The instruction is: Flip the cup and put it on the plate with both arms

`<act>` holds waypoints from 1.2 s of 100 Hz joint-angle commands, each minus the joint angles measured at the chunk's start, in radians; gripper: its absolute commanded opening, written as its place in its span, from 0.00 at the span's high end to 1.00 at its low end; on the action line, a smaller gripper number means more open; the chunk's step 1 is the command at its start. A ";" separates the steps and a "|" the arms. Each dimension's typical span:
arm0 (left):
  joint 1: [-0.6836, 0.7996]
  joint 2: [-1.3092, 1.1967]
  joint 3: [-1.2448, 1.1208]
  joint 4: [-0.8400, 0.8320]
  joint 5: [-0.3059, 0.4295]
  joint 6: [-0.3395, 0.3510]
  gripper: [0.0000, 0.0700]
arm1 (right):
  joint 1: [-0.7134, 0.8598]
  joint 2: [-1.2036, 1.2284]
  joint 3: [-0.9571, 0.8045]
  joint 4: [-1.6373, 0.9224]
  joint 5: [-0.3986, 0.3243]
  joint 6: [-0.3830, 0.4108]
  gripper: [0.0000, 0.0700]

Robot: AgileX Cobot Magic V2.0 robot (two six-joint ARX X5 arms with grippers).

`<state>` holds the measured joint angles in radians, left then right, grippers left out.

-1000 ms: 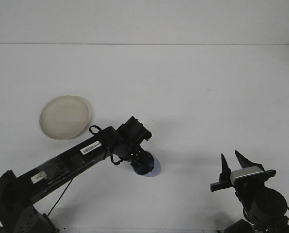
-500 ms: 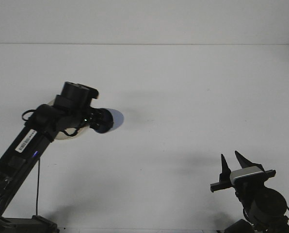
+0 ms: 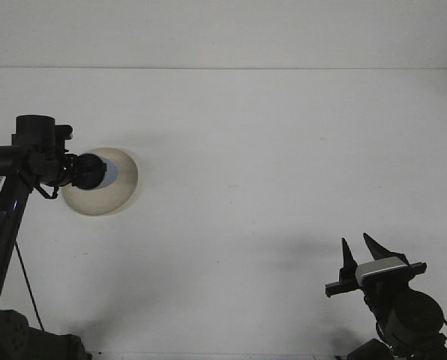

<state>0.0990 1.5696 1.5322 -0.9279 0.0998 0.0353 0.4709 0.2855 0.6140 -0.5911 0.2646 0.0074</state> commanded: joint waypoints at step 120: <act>0.043 -0.369 0.085 0.055 0.160 0.008 0.64 | 0.005 0.002 0.002 0.008 0.111 0.030 0.59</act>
<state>0.1455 1.2358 1.6196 -0.8715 0.2466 0.0593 0.4709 0.2855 0.6140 -0.5934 0.3710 0.0154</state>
